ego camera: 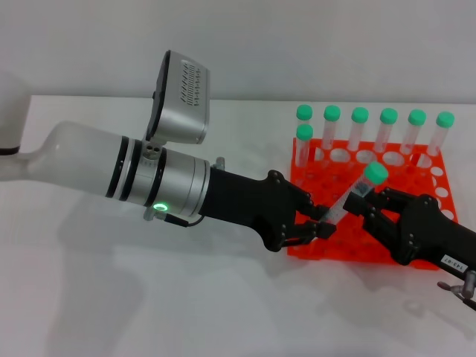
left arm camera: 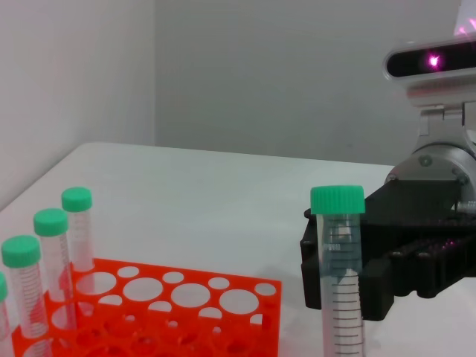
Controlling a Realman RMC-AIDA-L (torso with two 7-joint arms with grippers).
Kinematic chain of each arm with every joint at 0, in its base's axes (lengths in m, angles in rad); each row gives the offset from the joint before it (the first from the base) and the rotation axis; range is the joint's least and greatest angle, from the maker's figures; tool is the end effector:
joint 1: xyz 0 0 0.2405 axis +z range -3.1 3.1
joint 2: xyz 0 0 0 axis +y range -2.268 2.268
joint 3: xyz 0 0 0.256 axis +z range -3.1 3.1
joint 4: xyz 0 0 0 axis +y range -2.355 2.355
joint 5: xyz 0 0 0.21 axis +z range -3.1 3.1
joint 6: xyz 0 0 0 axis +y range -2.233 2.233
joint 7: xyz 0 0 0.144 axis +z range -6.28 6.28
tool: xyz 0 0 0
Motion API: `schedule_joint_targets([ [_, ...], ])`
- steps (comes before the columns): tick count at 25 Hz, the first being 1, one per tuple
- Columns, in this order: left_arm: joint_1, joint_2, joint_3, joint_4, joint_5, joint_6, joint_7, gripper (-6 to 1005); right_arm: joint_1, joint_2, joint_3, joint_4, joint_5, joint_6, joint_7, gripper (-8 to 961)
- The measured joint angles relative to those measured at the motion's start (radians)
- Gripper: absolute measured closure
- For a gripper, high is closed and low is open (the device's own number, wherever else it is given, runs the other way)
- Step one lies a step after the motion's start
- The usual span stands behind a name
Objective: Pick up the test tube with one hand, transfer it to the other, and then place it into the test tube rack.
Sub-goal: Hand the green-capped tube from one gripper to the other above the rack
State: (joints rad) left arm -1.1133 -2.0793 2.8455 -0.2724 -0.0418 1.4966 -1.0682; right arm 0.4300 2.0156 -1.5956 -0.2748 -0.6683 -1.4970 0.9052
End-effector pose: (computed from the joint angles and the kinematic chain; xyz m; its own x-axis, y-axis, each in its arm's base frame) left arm -0.1540 0.3779 -0.0707 0.9362 0.0825 0.3417 0.0835 -0.9964 0.0118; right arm 0.2535 0.2990 -0.0319 0.5220 -0.1466 -0.8402 -0.5134 -0.8407 -0.1723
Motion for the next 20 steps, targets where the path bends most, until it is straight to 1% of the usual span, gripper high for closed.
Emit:
schedule_joint_targets([
  [20,0.002,0.003,0.0,-0.005,0.002,0.009,-0.014,665,0.007,0.0,0.0,0.005,0.005,0.01,0.002,745],
])
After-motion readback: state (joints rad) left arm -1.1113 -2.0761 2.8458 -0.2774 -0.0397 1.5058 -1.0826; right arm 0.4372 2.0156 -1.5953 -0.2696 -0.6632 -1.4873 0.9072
